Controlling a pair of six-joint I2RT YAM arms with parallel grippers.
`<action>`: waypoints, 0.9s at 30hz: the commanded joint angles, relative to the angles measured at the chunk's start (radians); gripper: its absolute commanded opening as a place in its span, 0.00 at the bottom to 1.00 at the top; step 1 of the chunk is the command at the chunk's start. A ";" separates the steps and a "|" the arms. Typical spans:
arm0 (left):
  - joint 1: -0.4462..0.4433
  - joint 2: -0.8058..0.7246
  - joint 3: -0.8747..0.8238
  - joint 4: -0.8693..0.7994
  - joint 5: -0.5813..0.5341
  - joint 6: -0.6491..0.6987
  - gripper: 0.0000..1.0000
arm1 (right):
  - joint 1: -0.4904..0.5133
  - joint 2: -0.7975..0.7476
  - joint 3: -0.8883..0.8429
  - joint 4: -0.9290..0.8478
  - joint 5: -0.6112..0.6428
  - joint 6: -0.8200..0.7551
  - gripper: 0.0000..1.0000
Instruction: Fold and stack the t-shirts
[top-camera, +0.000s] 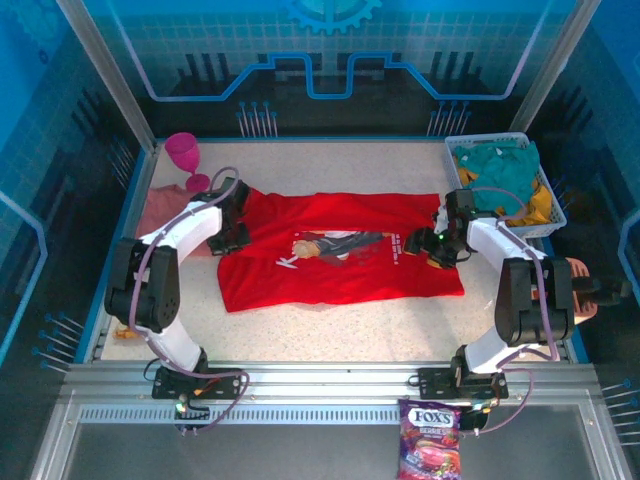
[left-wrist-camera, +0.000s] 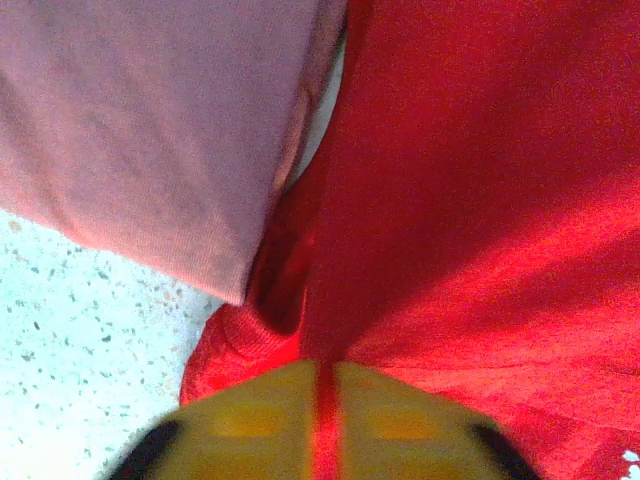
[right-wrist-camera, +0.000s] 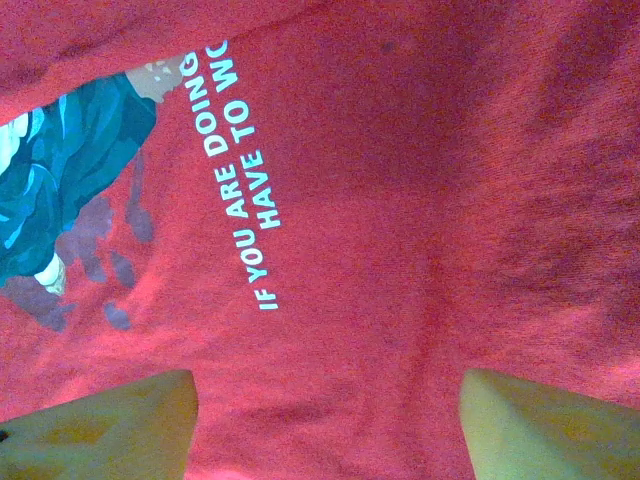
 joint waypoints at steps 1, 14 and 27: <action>0.005 -0.002 0.007 -0.063 0.008 -0.019 0.41 | 0.009 0.003 0.039 -0.026 0.024 0.002 0.71; 0.079 0.235 0.514 0.075 0.137 0.119 0.58 | 0.061 0.182 0.364 0.016 0.088 0.045 0.82; 0.150 0.502 0.656 0.246 0.215 0.172 0.51 | 0.062 0.461 0.614 -0.004 0.070 0.042 0.85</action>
